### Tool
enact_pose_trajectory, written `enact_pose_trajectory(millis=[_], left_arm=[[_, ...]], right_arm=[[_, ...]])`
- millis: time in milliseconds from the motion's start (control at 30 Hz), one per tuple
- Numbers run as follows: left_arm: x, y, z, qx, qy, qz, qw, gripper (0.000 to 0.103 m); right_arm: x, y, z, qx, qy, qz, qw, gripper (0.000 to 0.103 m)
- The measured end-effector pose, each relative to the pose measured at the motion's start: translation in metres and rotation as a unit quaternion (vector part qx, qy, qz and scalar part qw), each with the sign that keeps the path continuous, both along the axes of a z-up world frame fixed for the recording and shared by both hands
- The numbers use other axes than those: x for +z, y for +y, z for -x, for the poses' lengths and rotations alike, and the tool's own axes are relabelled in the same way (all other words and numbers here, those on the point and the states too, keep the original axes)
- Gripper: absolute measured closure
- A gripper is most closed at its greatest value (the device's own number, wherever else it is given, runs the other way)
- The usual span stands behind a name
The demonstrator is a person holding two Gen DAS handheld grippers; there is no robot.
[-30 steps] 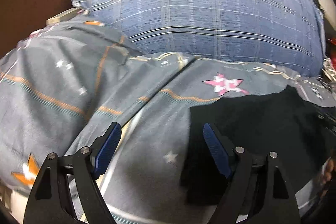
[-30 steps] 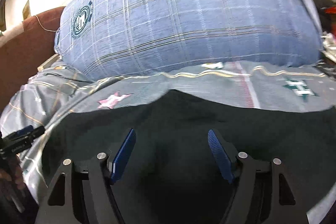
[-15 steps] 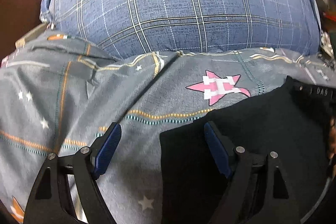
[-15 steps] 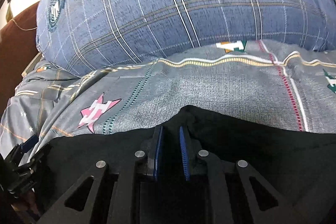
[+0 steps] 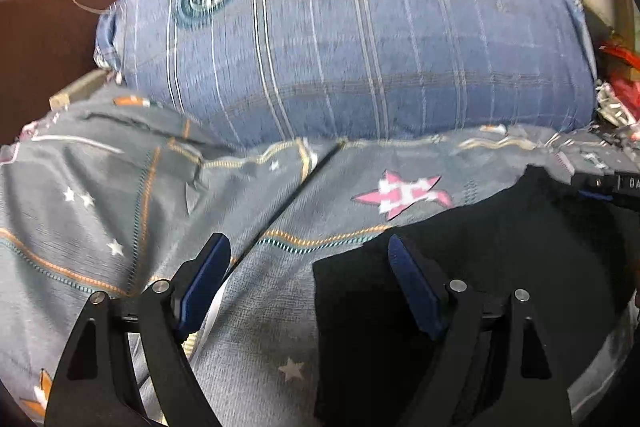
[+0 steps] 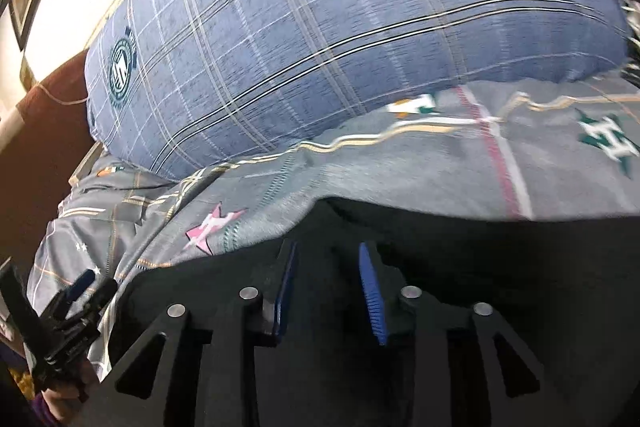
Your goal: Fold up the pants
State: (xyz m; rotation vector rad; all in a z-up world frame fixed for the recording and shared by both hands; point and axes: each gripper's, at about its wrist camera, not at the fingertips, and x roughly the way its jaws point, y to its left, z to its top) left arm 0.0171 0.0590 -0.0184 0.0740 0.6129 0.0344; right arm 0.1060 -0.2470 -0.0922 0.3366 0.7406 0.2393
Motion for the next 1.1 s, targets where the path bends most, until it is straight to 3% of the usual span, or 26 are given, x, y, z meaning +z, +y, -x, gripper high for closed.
enact_pose_trajectory(millis=[233,333,433,533,633,733,900,1100], left_arm=[[0.01,-0.034,0.02,-0.066,-0.019,-0.004,0.9976,0.02],[0.017,-0.061,0.026,-0.118,-0.014,-0.002,0.993,0.02],[0.028,-0.098,0.024,-0.167,-0.008,-0.008,0.9858,0.02],[0.04,-0.132,0.013,-0.208,0.017,0.004,0.9779,0.02],[0.049,-0.175,-0.001,-0.255,0.041,0.009,0.9659,0.02],[0.054,-0.223,-0.017,-0.309,0.065,0.007,0.9487,0.02],[0.044,-0.297,-0.038,-0.377,0.12,0.013,0.9183,0.02],[0.031,-0.374,-0.053,-0.439,0.154,-0.009,0.8852,0.02]], right_arm=[[0.012,-0.087,0.087,-0.085,-0.046,-0.036,0.995,0.068],[0.01,-0.15,0.134,-0.163,-0.07,-0.084,0.981,0.06],[-0.002,-0.211,0.175,-0.241,-0.081,-0.162,0.954,0.056],[-0.021,-0.239,0.181,-0.256,-0.055,-0.222,0.939,0.056],[-0.038,-0.25,0.174,-0.253,-0.027,-0.27,0.929,0.055],[-0.043,-0.256,0.17,-0.262,-0.016,-0.289,0.921,0.05],[-0.058,-0.257,0.154,-0.261,0.019,-0.302,0.917,0.05],[-0.062,-0.263,0.142,-0.267,0.02,-0.312,0.912,0.05]])
